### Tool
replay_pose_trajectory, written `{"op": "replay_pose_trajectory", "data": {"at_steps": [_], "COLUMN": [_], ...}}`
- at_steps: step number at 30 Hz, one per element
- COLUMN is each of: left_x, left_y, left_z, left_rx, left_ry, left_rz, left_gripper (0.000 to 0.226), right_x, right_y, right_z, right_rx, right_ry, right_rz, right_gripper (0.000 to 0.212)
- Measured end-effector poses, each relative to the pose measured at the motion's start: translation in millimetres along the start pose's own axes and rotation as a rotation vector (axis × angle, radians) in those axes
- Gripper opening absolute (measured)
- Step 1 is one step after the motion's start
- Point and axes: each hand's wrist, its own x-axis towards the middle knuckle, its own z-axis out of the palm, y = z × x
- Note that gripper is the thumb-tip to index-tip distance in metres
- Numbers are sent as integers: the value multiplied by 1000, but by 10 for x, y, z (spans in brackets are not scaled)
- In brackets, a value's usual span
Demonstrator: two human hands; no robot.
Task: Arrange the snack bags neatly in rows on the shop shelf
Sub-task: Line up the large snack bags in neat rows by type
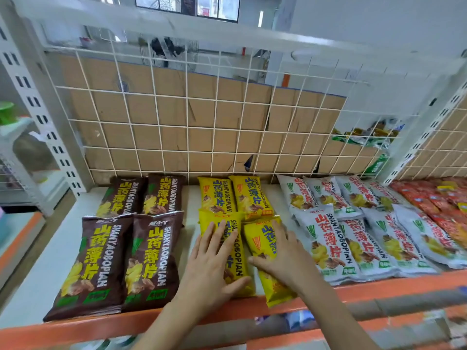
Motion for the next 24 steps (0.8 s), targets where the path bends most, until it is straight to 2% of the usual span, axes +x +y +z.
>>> {"op": "replay_pose_trajectory", "data": {"at_steps": [4,7,12,14,18,21,24], "left_x": [-19,-13,147,297,723,1064,1313], "left_y": [-30,-54,-73,-62,1,95,150], "left_z": [28,-25,-194,-263,-374,-385,-315], "left_rx": [-51,-109,-225,-281,-412,-376,-296], "left_ry": [42,51,18,27,-16,-52,-193], "left_rz": [22,45,42,67,87,81,75], "left_gripper": [77,73,89,79,41,33,27], "right_x": [-83,-143,-248,-263,-206,-159,-140], "right_y": [-80,-78,-16,-11,-40,-120,-207], "right_z": [63,71,96,106,119,144,174], "right_rx": [-32,31,171,214,255,285,305], "right_ry": [103,177,334,397,458,456,441], "right_rz": [11,36,87,72,38,-4,-23], "right_gripper": [95,89,88,89,89,87,83]}}
